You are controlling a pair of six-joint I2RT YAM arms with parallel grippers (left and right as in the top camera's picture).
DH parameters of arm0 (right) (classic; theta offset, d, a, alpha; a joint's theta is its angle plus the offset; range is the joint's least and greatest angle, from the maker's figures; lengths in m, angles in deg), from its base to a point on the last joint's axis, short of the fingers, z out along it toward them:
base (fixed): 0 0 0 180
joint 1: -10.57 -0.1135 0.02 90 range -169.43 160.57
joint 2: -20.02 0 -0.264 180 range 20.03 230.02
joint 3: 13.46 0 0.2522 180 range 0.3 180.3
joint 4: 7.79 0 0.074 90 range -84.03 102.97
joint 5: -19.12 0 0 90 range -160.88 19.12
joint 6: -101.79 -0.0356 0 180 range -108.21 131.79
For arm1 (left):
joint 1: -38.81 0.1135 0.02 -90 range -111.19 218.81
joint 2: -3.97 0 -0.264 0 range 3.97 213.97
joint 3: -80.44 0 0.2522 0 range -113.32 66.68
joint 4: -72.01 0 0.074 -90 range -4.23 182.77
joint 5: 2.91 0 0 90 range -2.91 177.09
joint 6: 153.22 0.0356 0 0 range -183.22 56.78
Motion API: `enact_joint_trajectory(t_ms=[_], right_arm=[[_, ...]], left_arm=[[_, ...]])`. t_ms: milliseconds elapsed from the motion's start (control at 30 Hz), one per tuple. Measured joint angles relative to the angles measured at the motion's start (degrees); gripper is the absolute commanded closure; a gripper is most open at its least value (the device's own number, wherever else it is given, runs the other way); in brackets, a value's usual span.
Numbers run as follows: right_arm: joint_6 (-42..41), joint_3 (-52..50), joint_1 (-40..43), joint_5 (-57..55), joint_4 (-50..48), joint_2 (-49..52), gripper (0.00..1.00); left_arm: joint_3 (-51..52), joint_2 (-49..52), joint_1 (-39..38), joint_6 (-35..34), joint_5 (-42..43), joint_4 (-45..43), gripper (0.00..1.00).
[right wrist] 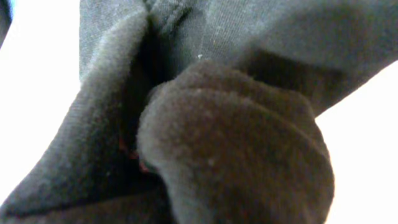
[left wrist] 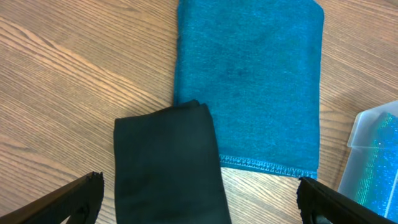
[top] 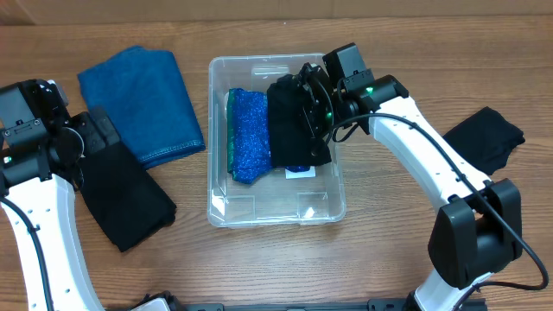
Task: Pack container
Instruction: 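Place the black cloth in the bin beside the blue cloth, then grasp the remaining black cloth piece with the right gripper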
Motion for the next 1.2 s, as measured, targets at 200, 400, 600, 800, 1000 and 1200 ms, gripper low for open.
enact_joint_trajectory(t_ms=[200,400,600,800,1000,1200], right_arm=[[-0.6,2.8,0.0,-6.1,1.4,0.0,0.00],[-2.8,11.8,0.0,-15.2,5.5,0.0,0.00],[-9.9,18.0,1.6,-24.2,7.2,-4.2,0.00],[-22.0,19.3,18.6,-25.4,17.3,-9.8,0.00],[-25.6,16.7,39.8,-21.1,22.6,-9.6,0.00],[-21.8,5.6,56.2,-12.8,18.6,-5.3,0.00]], left_arm=[[0.0,0.0,0.0,0.0,0.4,0.0,0.00],[0.0,0.0,0.0,0.0,0.4,0.0,0.00],[0.0,0.0,0.0,0.0,0.4,0.2,0.00],[0.0,0.0,0.0,0.0,0.5,0.2,0.00],[0.0,0.0,0.0,0.0,0.4,0.2,0.00],[0.0,0.0,0.0,0.0,0.4,0.2,0.00]])
